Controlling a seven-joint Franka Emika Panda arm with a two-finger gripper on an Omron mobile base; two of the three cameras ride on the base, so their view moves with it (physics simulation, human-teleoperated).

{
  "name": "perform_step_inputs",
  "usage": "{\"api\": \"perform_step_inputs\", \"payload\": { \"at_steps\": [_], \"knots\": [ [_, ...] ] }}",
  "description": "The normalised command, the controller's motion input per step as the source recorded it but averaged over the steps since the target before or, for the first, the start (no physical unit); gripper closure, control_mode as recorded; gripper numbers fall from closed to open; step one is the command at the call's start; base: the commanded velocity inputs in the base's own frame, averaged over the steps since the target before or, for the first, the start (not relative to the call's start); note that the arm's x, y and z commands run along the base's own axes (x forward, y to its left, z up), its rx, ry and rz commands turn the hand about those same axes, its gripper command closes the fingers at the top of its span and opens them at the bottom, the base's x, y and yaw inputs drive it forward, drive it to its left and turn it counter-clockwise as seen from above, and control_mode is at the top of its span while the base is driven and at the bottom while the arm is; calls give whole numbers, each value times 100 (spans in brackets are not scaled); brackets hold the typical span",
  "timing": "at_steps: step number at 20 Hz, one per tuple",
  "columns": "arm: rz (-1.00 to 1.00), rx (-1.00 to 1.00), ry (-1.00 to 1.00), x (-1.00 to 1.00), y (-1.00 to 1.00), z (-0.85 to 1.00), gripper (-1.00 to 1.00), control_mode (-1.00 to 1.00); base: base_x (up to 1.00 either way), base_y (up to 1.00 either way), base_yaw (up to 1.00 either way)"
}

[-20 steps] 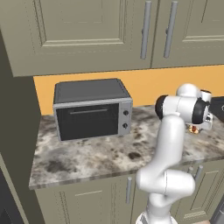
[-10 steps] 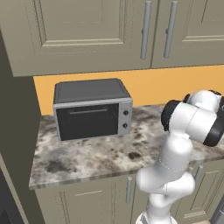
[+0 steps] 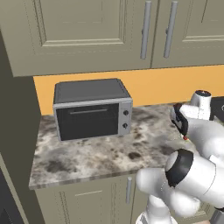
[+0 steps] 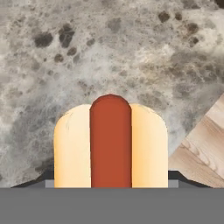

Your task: Store the hot dog in the freezer for long-term storage. Close the freezer door after placing the cooked food.

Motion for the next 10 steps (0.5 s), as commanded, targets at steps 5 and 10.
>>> {"api": "perform_step_inputs", "payload": {
  "at_steps": [5, 10],
  "knots": [
    [-16, 0, 0, -31, 70, 57, 100, -100, 0, 0, 0],
    [-15, 0, 3, -38, 64, 54, 100, -100, 0, 0, 0]
  ]
}}
